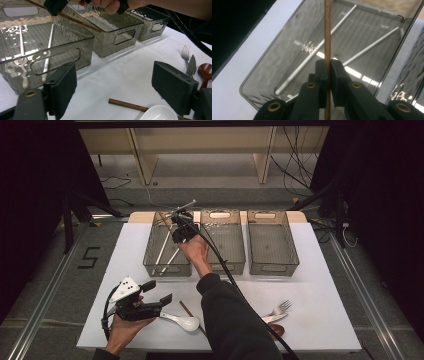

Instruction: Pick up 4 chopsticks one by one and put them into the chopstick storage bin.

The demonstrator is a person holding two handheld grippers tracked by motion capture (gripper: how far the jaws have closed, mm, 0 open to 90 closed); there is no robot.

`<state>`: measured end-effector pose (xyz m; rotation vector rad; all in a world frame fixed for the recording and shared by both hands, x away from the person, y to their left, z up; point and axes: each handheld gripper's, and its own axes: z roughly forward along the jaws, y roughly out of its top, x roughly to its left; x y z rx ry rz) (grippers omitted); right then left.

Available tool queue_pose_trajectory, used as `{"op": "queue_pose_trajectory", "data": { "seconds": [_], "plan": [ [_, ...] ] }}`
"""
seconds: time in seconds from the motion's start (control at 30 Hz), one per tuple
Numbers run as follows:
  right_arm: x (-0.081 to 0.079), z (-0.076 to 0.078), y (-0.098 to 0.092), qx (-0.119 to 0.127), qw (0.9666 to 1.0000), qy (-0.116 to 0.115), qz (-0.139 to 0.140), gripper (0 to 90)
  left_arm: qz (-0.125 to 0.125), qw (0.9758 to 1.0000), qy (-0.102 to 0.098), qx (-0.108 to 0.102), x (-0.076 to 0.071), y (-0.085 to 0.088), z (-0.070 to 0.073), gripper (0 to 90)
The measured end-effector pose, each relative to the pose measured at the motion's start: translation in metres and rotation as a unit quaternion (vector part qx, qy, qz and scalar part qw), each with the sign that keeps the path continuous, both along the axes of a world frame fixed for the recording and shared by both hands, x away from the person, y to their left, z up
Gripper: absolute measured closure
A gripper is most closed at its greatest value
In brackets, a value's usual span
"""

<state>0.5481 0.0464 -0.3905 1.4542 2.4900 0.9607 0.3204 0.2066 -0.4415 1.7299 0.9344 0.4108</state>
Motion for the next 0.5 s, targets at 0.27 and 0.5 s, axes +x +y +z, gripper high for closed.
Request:
{"op": "queue_pose_trajectory", "data": {
  "seconds": [0.27,0.5],
  "plan": [
    [0.0006,-0.0028,0.0015,0.002,1.0,0.001,0.0,85.2,0.001,1.0,0.001,-0.002,-0.0003,-0.001,-0.0001,19.9],
    [0.0028,-0.0035,0.0017,0.001,1.0,0.003,-0.002,85.2,0.0,1.0,0.001,-0.002,-0.0003,-0.0009,-0.0001,19.9]
  ]
}}
